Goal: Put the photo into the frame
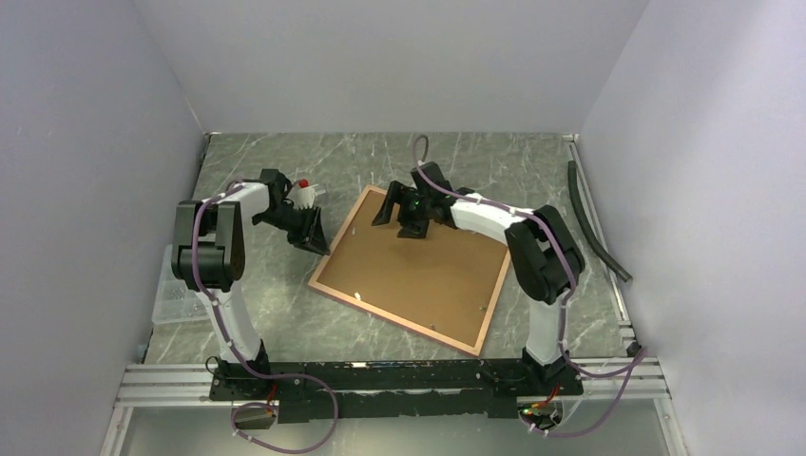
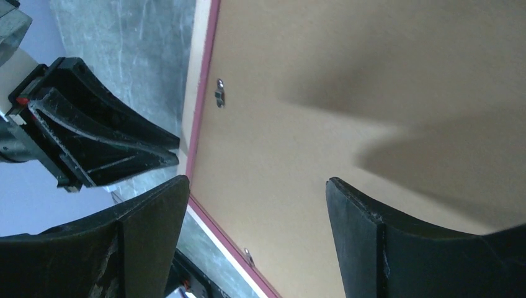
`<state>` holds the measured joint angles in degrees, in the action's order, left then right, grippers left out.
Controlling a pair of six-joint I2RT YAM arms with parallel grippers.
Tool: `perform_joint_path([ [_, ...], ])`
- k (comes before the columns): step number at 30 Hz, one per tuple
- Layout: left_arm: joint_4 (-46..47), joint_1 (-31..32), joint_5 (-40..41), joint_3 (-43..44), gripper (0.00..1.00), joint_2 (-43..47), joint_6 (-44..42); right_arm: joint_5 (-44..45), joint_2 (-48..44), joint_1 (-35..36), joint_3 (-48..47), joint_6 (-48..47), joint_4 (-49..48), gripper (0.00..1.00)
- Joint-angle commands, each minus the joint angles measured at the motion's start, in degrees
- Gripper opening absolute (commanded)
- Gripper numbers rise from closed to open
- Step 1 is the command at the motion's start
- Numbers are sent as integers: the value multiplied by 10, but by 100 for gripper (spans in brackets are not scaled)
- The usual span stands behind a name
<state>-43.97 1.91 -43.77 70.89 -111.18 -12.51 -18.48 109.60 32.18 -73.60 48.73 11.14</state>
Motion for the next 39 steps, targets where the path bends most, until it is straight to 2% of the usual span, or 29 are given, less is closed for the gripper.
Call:
perform_joint_path([
  [1,16,-3,-28,25,31,2,31,-6,40,12,-46,31,-65,84],
  [6,15,-2,-31,72,30,-50,37,-17,90,25,-90,48,-72,81],
  [11,8,-3,-28,85,23,-86,38,-22,119,35,-104,66,-93,80],
  [25,11,-1,-4,73,16,-78,36,-23,180,66,-157,100,-96,76],
  [39,14,9,4,70,16,-63,38,-17,201,79,-182,107,-86,74],
])
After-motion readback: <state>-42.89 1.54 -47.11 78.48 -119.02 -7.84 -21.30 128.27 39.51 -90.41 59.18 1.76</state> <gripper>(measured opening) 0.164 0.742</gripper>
